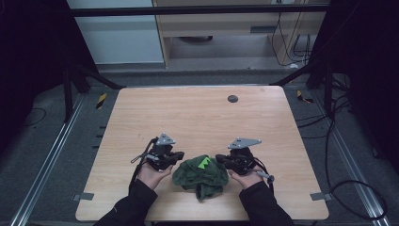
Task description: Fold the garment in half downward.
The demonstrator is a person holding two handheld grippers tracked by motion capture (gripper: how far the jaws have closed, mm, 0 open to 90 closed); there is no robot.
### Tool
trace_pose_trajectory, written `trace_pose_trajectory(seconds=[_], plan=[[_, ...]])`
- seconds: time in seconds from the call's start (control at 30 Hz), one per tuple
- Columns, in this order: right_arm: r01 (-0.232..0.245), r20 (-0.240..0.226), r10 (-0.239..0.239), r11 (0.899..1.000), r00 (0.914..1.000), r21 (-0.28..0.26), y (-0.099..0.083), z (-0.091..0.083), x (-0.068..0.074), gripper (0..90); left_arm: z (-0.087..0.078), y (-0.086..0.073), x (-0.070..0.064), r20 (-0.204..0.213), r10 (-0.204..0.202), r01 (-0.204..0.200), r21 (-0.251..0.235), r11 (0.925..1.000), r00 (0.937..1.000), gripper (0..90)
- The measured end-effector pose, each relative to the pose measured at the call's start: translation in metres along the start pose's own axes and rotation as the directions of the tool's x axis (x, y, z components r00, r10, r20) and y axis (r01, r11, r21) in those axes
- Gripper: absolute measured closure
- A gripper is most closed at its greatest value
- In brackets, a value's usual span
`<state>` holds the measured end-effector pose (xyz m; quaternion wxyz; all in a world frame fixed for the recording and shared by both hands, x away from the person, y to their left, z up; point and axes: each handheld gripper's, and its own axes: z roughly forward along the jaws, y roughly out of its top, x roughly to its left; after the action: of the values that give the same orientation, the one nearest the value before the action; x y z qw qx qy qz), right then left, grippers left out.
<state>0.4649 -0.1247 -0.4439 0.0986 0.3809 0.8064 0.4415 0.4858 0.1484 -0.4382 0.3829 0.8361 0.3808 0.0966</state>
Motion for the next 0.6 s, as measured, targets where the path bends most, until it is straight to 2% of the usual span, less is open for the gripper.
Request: trace_pose_trajectory(seconds=[0.17, 0.2, 0.27, 0.47, 0.6], plan=[[0.005, -0.021, -0.004, 1.000, 0.9998, 0.023, 0.003, 0.014, 0.002, 90.0, 0.009, 0.000, -0.002, 0.049, 0.001, -0.003, 0.027, 0.9996, 0.9988, 89.7], [0.008, -0.023, -0.007, 1.000, 0.9997, 0.025, 0.003, 0.015, 0.003, 90.0, 0.008, 0.000, -0.004, 0.064, 0.003, -0.004, 0.023, 0.9997, 0.9980, 89.7], [0.018, -0.034, -0.017, 1.000, 0.9993, 0.023, 0.003, 0.014, 0.006, 89.8, 0.004, 0.000, -0.006, 0.070, 0.021, -0.023, 0.025, 0.9994, 0.9973, 89.7], [0.040, -0.066, -0.040, 0.999, 0.9970, 0.006, 0.003, 0.008, 0.015, 89.1, -0.007, -0.004, -0.017, 0.093, 0.043, -0.045, 0.018, 0.9988, 0.9947, 89.7], [0.061, -0.084, -0.061, 0.998, 0.9946, 0.002, 0.002, 0.003, 0.022, 88.2, -0.020, -0.012, -0.026, 0.110, 0.062, -0.064, 0.015, 0.9978, 0.9920, 89.7]])
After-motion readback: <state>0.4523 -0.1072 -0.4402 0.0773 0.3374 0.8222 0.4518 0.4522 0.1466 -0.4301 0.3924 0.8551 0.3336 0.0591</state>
